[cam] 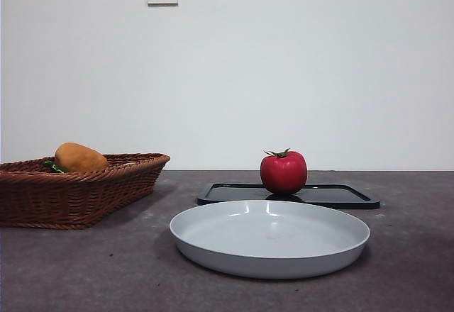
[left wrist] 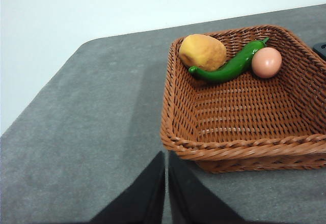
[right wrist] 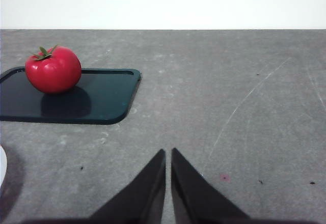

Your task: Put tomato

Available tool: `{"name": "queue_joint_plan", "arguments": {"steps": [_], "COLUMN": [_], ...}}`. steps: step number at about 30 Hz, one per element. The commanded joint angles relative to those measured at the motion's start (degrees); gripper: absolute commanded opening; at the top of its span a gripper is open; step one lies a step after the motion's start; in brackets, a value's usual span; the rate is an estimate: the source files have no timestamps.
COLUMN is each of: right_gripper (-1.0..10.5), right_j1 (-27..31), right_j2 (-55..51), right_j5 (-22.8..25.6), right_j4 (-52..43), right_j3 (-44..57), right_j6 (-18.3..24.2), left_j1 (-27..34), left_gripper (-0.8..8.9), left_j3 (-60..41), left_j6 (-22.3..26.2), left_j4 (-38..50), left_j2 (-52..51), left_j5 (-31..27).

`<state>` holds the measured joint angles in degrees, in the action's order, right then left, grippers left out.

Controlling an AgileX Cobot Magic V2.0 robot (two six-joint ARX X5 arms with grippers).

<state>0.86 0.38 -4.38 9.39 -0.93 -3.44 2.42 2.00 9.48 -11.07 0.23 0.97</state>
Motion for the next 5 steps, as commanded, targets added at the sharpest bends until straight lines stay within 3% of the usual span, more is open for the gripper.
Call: {"name": "queue_joint_plan", "arguments": {"steps": [1,5], "right_gripper": [0.1,0.1], "right_j1": [0.0,0.0], "right_j2": [-0.17,-0.17], "right_j5": [-0.07,-0.04], "right_j4": [-0.48,-0.48], "right_j3": [0.26,0.26], "right_j6": [-0.83,-0.83], "left_j1": [0.2,0.2], "left_gripper": [0.1,0.1], "left_j3": [-0.46,-0.46], "left_j6": [-0.57,-0.57], "left_j4": [-2.01,-2.01], "left_j2": [-0.04,-0.04], "left_j5": [0.04,0.07]}}
